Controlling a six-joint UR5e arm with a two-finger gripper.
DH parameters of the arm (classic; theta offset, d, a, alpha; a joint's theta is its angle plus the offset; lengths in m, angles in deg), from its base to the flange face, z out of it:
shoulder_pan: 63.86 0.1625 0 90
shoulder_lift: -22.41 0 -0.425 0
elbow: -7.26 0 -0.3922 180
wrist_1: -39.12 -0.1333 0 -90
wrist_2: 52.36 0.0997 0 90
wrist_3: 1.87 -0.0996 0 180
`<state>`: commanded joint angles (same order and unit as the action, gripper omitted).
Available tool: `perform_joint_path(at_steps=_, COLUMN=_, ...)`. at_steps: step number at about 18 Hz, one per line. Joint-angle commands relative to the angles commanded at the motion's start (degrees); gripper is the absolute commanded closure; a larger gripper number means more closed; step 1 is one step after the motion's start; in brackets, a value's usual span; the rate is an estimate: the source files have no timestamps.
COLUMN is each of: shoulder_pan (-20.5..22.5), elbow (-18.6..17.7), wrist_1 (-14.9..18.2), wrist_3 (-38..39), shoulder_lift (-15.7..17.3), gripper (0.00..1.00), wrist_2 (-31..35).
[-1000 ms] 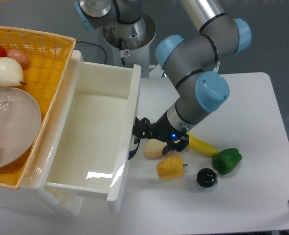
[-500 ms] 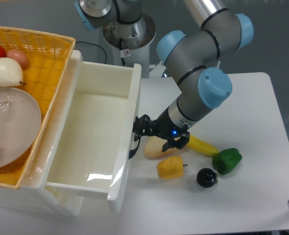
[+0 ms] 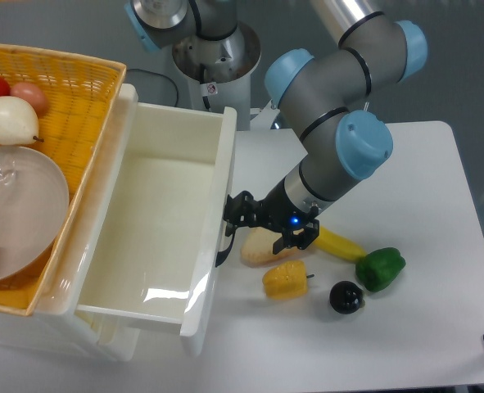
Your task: Slide open the top white drawer
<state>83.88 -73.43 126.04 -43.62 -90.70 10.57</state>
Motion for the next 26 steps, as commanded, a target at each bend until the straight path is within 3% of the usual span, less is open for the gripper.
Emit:
perform_joint_path(at_steps=10, shoulder_pan=3.8, elbow=-0.2, wrist_1=-0.9, wrist_3=-2.2, shoulder_lift=2.7, gripper=0.00, wrist_2=0.5)
perform_joint_path(at_steps=13, shoulder_pan=5.0, elbow=-1.1, wrist_1=-2.5, wrist_3=-9.2, shoulder_lift=3.4, gripper=0.00, wrist_2=1.1)
perform_joint_path(at_steps=16, shoulder_pan=4.2, elbow=-1.3, wrist_1=-2.6, wrist_3=-16.6, shoulder_lift=3.5, gripper=0.00, wrist_2=10.3)
perform_joint_path(at_steps=20, shoulder_pan=3.1, elbow=-1.5, wrist_1=-6.8, wrist_3=-25.7, shoulder_lift=3.6, gripper=0.00, wrist_2=17.7)
perform_joint_path(at_steps=26, shoulder_pan=5.0, elbow=-1.1, wrist_1=-7.0, wrist_3=-30.6, shoulder_lift=4.2, gripper=0.00, wrist_2=17.9)
